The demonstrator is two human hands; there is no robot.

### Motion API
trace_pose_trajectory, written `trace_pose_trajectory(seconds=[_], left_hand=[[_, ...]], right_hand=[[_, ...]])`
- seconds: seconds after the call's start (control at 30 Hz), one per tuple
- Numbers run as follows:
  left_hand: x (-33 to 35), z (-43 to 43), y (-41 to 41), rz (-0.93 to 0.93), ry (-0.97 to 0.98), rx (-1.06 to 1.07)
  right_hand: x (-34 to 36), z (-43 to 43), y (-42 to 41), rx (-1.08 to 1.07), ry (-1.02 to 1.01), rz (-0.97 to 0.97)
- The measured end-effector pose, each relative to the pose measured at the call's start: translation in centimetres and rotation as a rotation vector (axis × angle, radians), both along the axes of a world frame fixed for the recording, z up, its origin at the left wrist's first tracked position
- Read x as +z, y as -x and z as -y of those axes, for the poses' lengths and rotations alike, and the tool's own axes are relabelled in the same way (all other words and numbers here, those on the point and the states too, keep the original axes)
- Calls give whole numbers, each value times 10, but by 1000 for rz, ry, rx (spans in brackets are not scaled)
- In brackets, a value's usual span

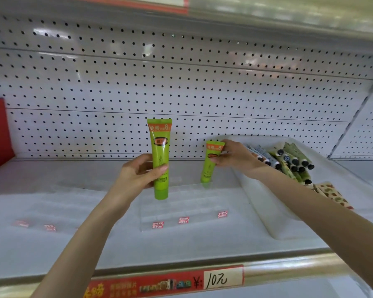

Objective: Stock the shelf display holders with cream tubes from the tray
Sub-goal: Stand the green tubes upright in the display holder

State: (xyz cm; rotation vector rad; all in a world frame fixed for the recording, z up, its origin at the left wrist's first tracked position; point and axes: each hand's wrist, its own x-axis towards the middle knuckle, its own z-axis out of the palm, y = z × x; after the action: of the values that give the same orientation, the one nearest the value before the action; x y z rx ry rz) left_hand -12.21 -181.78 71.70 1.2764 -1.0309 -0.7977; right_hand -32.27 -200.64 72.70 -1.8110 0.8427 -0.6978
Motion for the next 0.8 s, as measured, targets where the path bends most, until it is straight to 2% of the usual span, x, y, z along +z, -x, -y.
trace_pose_trajectory(seconds=[0.47,0.6,0.8], left_hand=[[1,5,11,-39,-20,-42],[0,7,18,-50,-22,-57],[0,16,33,-88,-15,-54]], right_hand=[[4,8,4,-3,-25,-10],[19,4,11,-93,23,122],[46,-19,9,-201,244,274]])
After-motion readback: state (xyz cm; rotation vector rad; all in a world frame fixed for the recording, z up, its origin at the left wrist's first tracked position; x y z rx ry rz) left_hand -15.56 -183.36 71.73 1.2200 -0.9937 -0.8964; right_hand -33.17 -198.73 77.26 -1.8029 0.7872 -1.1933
